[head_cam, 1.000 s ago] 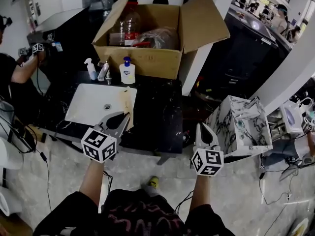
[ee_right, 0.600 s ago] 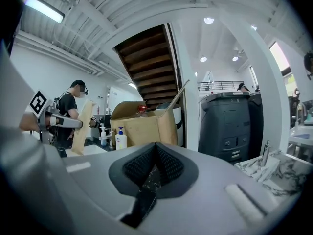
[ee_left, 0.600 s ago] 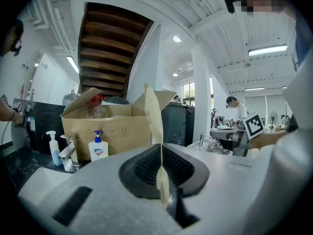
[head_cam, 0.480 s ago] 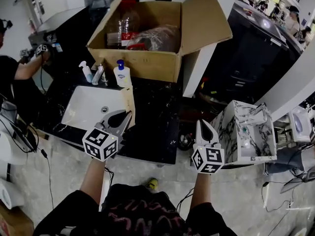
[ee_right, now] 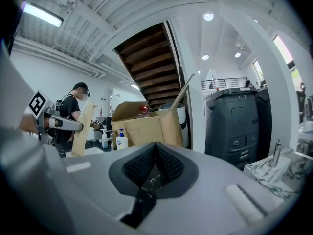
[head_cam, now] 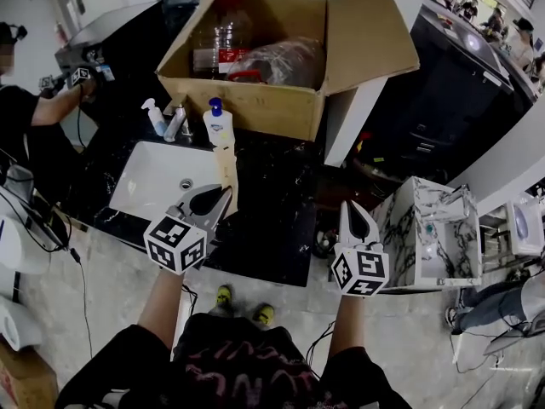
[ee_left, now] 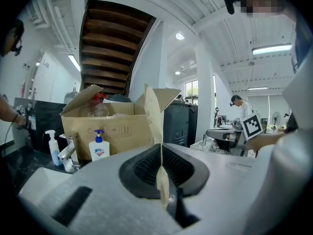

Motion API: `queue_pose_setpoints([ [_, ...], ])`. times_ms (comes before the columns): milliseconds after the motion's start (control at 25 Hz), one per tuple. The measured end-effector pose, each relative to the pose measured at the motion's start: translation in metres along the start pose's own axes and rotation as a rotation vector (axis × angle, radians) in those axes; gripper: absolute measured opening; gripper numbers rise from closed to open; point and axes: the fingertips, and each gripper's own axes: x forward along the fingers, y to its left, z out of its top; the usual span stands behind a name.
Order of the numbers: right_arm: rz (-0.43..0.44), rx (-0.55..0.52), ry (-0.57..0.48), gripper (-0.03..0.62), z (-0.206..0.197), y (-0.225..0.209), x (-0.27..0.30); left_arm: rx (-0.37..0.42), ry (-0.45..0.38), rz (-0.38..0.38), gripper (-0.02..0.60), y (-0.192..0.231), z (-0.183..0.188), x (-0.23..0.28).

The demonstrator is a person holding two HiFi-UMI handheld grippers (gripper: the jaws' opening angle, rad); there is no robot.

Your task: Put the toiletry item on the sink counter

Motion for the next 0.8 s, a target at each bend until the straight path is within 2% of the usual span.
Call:
queue_pose_setpoints([
  [320,-0.035,-0.025,-0.015,0.012,0.013,0.022,0.013,-0.017,0.002,-0.077,0.009,0.014,-0.003,0.003],
  [480,-0.059,-0.036,-0.023,0.012,0.016,0.026,0.018,-0.028,-0.002,-0.096,0.009,0.026,-0.004,0.009],
  [800,-0.077,-0.035,-0.001,0.012,0.004,0.033,0.023,-0.045,0.047,-0.12,0.009,0.032,-0.02,0.017],
])
